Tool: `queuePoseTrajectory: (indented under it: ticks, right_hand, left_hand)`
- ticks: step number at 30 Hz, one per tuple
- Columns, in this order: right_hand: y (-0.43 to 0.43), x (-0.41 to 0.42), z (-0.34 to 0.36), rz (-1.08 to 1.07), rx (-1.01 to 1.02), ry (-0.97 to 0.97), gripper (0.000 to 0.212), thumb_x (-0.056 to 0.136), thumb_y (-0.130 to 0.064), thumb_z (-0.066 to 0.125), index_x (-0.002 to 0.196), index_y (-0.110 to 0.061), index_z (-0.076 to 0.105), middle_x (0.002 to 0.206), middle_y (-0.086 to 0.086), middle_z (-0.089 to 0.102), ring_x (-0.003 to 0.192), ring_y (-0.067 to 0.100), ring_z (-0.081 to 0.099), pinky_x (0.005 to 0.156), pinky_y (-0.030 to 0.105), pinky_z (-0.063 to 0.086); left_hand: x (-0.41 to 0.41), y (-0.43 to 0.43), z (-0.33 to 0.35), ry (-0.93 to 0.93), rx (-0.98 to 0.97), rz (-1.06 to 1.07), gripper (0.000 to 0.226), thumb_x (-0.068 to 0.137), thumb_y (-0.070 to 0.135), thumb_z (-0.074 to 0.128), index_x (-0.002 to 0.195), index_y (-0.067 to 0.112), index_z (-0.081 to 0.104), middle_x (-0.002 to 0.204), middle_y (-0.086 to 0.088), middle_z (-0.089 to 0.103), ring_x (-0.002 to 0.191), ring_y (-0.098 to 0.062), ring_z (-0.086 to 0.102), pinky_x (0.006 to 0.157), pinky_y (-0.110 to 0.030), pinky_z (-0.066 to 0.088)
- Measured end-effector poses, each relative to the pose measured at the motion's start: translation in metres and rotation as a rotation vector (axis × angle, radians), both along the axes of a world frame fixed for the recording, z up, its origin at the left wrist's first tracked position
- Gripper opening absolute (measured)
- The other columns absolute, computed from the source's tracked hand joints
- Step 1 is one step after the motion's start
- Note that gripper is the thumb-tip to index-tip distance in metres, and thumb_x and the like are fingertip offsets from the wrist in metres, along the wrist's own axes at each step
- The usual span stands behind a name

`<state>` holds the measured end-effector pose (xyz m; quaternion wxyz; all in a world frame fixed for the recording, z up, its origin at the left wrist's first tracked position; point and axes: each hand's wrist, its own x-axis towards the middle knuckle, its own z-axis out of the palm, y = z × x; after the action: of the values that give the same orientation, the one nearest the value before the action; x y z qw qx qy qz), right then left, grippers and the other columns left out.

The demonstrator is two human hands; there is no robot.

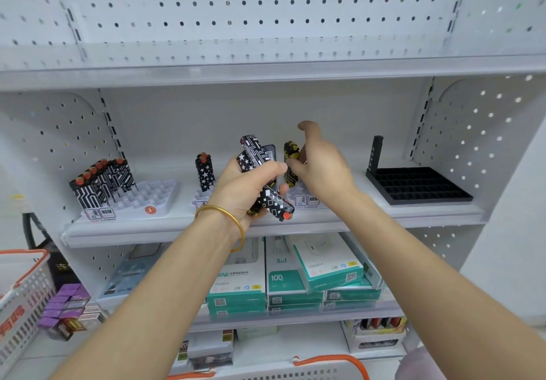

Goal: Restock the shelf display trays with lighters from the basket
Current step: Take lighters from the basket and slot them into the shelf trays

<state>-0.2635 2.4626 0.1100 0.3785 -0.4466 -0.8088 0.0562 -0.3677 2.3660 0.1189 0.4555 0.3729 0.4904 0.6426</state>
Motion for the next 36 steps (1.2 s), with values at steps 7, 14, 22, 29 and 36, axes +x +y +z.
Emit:
queuePoseTrajectory:
  ticks: [7, 14, 22, 29, 36]
  right_hand:
    - [0.002, -0.001, -0.004, -0.019, -0.084, 0.063, 0.05, 0.084, -0.017, 0.061, 0.128, -0.008, 0.038, 0.096, 0.013, 0.064, 0.086, 0.036, 0.061, 0.075, 0.045, 0.051]
    - [-0.003, 0.007, -0.009, 0.002, -0.098, 0.139, 0.051, 0.083, -0.004, 0.054, 0.131, -0.01, 0.037, 0.087, 0.008, 0.064, 0.079, 0.031, 0.061, 0.074, 0.043, 0.052]
    - [-0.055, 0.022, 0.019, 0.462, -0.556, 0.504, 0.018, 0.094, -0.022, 0.055, 0.099, -0.005, 0.061, 0.073, 0.008, 0.059, 0.052, 0.018, 0.061, 0.046, 0.026, 0.048]
    - [-0.061, 0.029, 0.024, 0.455, -0.62, 0.619, 0.011, 0.09, -0.009, 0.058, 0.094, 0.002, 0.059, 0.078, 0.018, 0.064, 0.056, 0.021, 0.061, 0.056, 0.036, 0.056]
    - [-0.054, 0.037, 0.018, 0.449, -0.596, 0.797, 0.008, 0.09, -0.004, 0.055, 0.088, -0.011, 0.055, 0.065, -0.006, 0.065, 0.058, 0.011, 0.063, 0.051, 0.024, 0.053]
  left_hand:
    - [-0.003, -0.001, -0.001, 0.0, 0.01, 0.005, 0.022, 0.08, 0.016, 0.07, 0.091, 0.023, 0.052, 0.072, 0.007, 0.062, 0.057, -0.009, 0.068, 0.053, -0.019, 0.048]
    - [-0.006, -0.008, -0.006, -0.01, 0.04, -0.027, 0.02, 0.08, 0.017, 0.07, 0.089, 0.024, 0.053, 0.072, 0.006, 0.063, 0.063, -0.01, 0.069, 0.062, -0.027, 0.048]
    - [0.006, -0.019, -0.01, -0.019, 0.095, -0.086, 0.027, 0.082, 0.009, 0.065, 0.106, 0.019, 0.057, 0.074, 0.005, 0.069, 0.064, -0.013, 0.066, 0.064, -0.027, 0.051]
    - [0.011, -0.025, -0.011, -0.069, 0.106, -0.103, 0.027, 0.082, 0.001, 0.065, 0.105, 0.011, 0.055, 0.069, 0.002, 0.07, 0.06, -0.012, 0.066, 0.081, -0.041, 0.054]
    - [-0.001, -0.027, -0.008, -0.125, 0.069, -0.035, 0.016, 0.084, 0.007, 0.063, 0.094, 0.016, 0.056, 0.054, 0.008, 0.063, 0.052, -0.009, 0.065, 0.09, -0.043, 0.048]
